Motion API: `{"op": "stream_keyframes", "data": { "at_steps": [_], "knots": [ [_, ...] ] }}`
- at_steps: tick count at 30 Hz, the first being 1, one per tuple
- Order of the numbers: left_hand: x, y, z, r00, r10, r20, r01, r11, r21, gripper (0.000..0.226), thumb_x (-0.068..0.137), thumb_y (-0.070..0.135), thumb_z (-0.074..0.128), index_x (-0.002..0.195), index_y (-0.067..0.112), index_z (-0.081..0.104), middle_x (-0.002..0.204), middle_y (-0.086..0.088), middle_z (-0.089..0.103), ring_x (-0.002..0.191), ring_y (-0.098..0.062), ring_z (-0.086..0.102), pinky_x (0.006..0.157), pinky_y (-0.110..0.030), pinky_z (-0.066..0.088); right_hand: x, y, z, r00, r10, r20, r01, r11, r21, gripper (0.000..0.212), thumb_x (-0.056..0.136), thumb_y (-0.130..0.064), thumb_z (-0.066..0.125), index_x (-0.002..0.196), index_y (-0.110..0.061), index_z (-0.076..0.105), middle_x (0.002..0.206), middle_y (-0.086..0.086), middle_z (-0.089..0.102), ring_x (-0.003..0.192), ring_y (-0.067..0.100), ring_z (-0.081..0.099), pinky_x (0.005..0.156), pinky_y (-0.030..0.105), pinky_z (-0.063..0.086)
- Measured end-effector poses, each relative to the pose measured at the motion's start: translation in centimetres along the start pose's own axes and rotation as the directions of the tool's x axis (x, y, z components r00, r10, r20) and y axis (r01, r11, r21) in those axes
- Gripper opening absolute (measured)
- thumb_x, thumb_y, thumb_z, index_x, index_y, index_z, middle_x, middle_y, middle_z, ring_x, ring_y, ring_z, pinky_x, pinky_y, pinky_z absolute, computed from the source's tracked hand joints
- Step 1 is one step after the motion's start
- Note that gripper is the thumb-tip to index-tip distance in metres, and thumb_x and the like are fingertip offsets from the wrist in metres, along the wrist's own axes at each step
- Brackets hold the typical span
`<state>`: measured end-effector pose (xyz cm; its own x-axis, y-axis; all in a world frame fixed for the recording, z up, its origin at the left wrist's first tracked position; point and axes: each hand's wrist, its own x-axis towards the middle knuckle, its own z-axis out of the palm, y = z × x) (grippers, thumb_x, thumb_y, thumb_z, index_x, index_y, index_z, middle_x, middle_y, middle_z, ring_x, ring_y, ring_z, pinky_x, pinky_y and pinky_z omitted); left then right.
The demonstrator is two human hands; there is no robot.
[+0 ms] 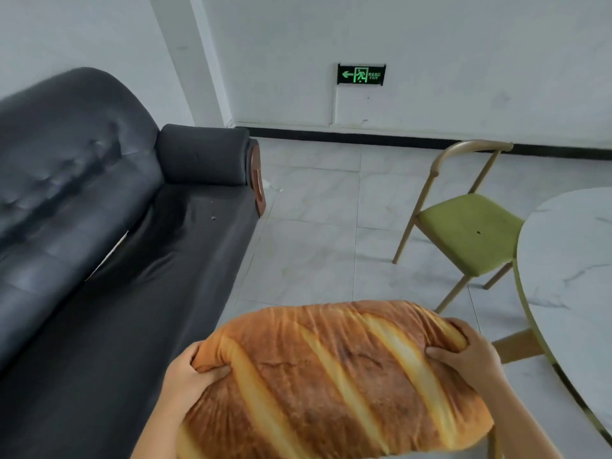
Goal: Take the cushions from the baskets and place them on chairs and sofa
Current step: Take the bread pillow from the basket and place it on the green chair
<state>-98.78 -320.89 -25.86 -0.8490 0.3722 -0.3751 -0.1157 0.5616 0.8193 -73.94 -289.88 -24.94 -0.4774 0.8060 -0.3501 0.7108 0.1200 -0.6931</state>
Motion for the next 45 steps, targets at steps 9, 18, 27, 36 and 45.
{"op": "stream_keyframes", "data": {
  "at_steps": [9, 18, 27, 36, 45],
  "knots": [
    [25.1, 16.9, 2.6, 0.955, 0.214, 0.207, -0.232, 0.971, 0.066, 0.041, 0.056, 0.025, 0.083, 0.080, 0.033, 0.051, 0.079, 0.013, 0.053, 0.082, -0.020, 0.051, 0.069, -0.032, 0.035, 16.3, -9.9, -1.7, 0.969, 0.107, -0.223, -0.081, 0.989, 0.121, 0.069, 0.061, -0.024, 0.082, 0.121, -0.012, 0.049, 0.115, 0.015, 0.058, 0.098, 0.028, 0.049, 0.090, 0.042, 0.038],
    [37.4, 25.5, 13.9, 0.906, 0.166, 0.389, -0.232, 0.964, 0.129, 0.053, 0.023, 0.050, 0.066, 0.071, 0.034, 0.053, 0.073, 0.010, 0.059, 0.072, -0.018, 0.054, 0.061, -0.030, 0.039, 27.4, -8.3, -5.8, 0.883, 0.344, -0.318, -0.288, 0.934, 0.211, 0.066, 0.057, -0.022, 0.084, 0.116, -0.015, 0.055, 0.115, 0.016, 0.060, 0.106, 0.032, 0.052, 0.092, 0.044, 0.039],
    [46.7, 34.5, 28.5, 0.868, 0.187, 0.460, -0.296, 0.939, 0.177, 0.072, 0.019, 0.051, 0.064, 0.085, 0.026, 0.053, 0.077, 0.004, 0.060, 0.076, -0.022, 0.054, 0.061, -0.025, 0.037, 44.7, -6.5, -16.8, 0.905, 0.314, -0.288, -0.267, 0.945, 0.188, 0.074, 0.055, -0.027, 0.084, 0.121, -0.017, 0.051, 0.121, 0.015, 0.057, 0.111, 0.033, 0.050, 0.095, 0.043, 0.037],
    [51.5, 33.6, 43.1, 0.737, -0.078, 0.672, -0.286, 0.865, 0.413, 0.067, 0.037, 0.051, 0.079, 0.090, 0.039, 0.039, 0.085, 0.011, 0.059, 0.096, -0.021, 0.062, 0.066, -0.020, 0.041, 61.4, -0.3, -24.5, 0.937, 0.312, -0.159, -0.321, 0.947, -0.031, 0.075, 0.058, -0.025, 0.082, 0.125, -0.019, 0.048, 0.127, 0.013, 0.050, 0.118, 0.031, 0.041, 0.102, 0.045, 0.034],
    [51.3, 31.7, 54.4, 0.670, -0.228, 0.706, -0.316, 0.773, 0.549, 0.049, 0.062, 0.050, 0.072, 0.085, 0.037, 0.030, 0.074, 0.024, 0.043, 0.092, -0.023, 0.061, 0.054, -0.010, 0.036, 70.3, 6.6, -26.9, 0.933, 0.326, -0.152, -0.348, 0.925, -0.155, 0.074, 0.057, -0.019, 0.081, 0.123, -0.020, 0.049, 0.129, 0.013, 0.049, 0.123, 0.033, 0.036, 0.105, 0.047, 0.030]
  ]
}}
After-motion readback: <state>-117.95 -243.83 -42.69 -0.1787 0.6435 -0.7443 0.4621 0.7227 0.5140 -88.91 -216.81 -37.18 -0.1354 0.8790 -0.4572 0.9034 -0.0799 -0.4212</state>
